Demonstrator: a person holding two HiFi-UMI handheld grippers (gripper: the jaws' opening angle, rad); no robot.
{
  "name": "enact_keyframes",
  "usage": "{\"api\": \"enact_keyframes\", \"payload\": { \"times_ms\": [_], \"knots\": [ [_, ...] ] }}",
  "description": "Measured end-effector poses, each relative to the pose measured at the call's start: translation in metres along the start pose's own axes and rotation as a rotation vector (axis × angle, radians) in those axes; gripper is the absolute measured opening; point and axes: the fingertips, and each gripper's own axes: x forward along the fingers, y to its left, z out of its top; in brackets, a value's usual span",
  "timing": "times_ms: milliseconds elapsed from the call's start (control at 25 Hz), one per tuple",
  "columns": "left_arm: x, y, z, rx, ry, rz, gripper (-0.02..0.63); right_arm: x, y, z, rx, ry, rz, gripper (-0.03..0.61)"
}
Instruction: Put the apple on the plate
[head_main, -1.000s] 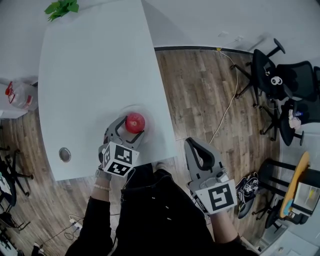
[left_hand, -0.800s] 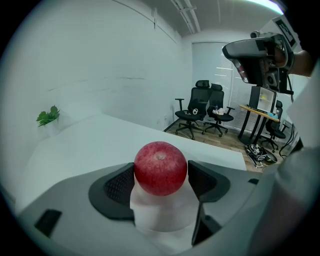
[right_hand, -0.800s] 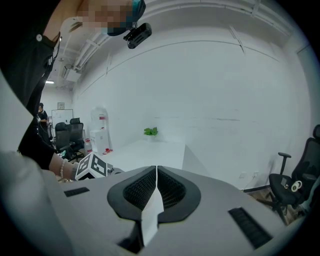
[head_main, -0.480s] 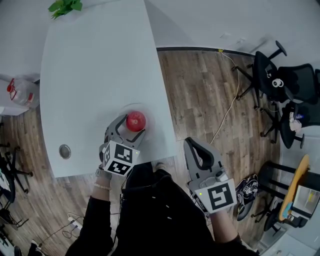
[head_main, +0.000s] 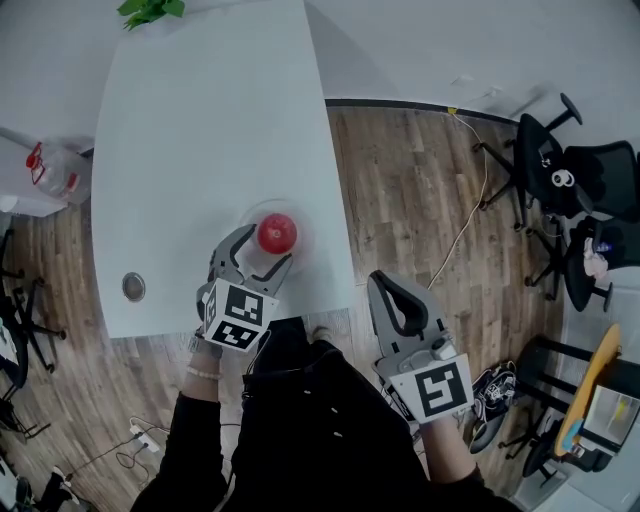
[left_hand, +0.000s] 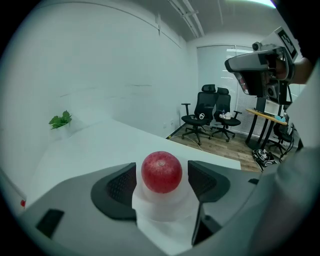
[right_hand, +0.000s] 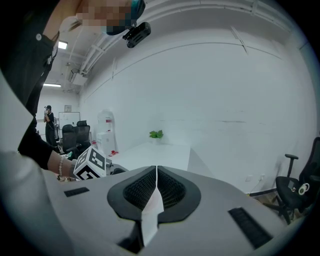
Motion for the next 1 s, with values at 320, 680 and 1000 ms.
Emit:
{"api": "enact_keyframes", "payload": {
  "times_ms": [320, 680, 1000],
  "knots": [
    [-0.03, -0.004, 0.012, -0.022, -0.05, 0.068, 0.182, -0.01, 0.006, 0.008, -0.02, -0.045, 0.033, 0.043],
    [-0.081, -0.002, 0.05, -0.002, -0.142, 0.156, 0.031, -0.023, 0.02, 0.018, -0.046, -0.094, 0.076, 0.043],
    [-0.126, -0.009, 0.069, 0.011, -0.161, 0.247, 0.017, -0.033, 0.03, 0.024, -0.067, -0.116, 0.113, 0.043]
  ]
}}
